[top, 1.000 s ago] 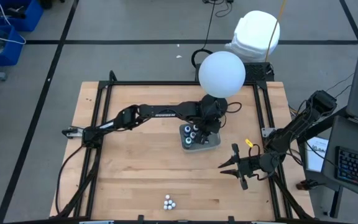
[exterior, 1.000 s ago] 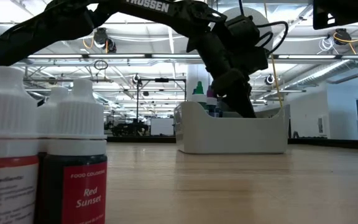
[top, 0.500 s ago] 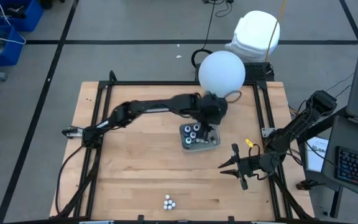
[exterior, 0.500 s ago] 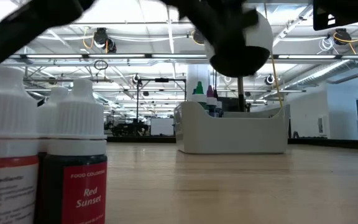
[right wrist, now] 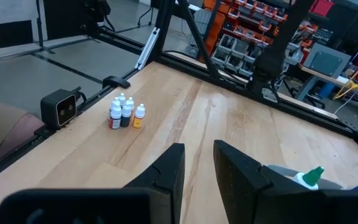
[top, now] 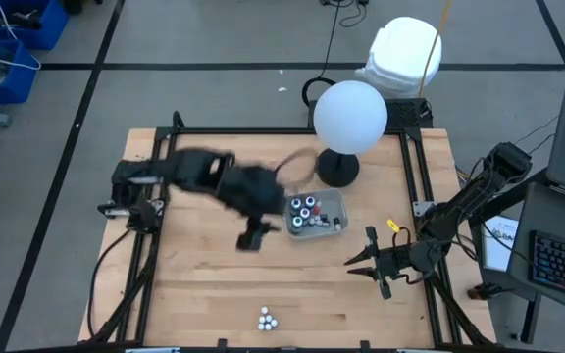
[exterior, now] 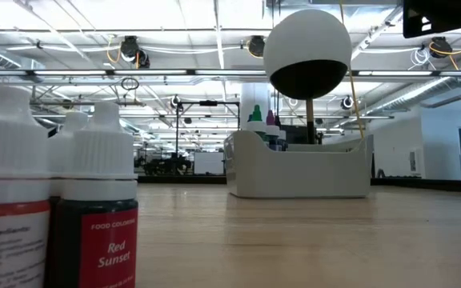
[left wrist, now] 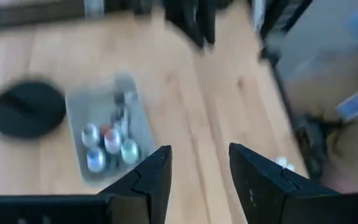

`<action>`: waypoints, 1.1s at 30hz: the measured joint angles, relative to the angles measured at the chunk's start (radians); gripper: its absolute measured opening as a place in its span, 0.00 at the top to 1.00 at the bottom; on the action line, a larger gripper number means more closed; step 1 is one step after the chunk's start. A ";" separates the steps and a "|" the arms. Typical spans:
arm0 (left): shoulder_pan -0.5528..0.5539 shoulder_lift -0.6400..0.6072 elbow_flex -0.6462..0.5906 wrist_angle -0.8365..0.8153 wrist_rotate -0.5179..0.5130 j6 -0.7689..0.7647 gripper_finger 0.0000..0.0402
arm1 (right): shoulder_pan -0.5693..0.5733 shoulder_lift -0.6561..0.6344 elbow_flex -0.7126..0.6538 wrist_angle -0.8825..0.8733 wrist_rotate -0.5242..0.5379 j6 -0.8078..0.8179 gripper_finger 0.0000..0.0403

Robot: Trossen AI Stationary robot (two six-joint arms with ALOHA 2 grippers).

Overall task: Pick & Place food coloring
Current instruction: Put the orange food coloring bottle into the gray bin

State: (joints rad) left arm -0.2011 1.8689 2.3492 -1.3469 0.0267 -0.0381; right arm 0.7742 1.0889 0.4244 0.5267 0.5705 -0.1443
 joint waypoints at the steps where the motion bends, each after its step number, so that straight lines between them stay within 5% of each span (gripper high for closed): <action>1: -0.043 0.002 -0.004 -0.028 -0.057 -0.035 0.59 | 0.000 0.000 0.000 0.000 0.000 0.002 0.81; 7: -0.269 0.037 -0.185 0.075 -0.151 -0.194 0.59 | 0.000 0.000 0.000 0.008 -0.066 0.047 0.81; 15: -0.421 0.043 -0.624 0.582 -0.166 -0.397 0.59 | 0.001 0.000 0.000 0.076 -0.261 0.115 0.81; 23: -0.376 0.043 -0.871 0.778 -0.151 -0.612 0.59 | 0.061 0.000 0.000 0.132 -0.288 0.107 0.81; 33: -0.316 0.043 -0.949 0.819 -0.005 -0.741 0.59 | 0.072 0.000 0.000 0.139 -0.288 0.062 0.81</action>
State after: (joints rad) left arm -0.5173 1.9118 1.3998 -0.5275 0.0214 -0.7794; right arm 0.8463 1.0889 0.4244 0.6653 0.2821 -0.0828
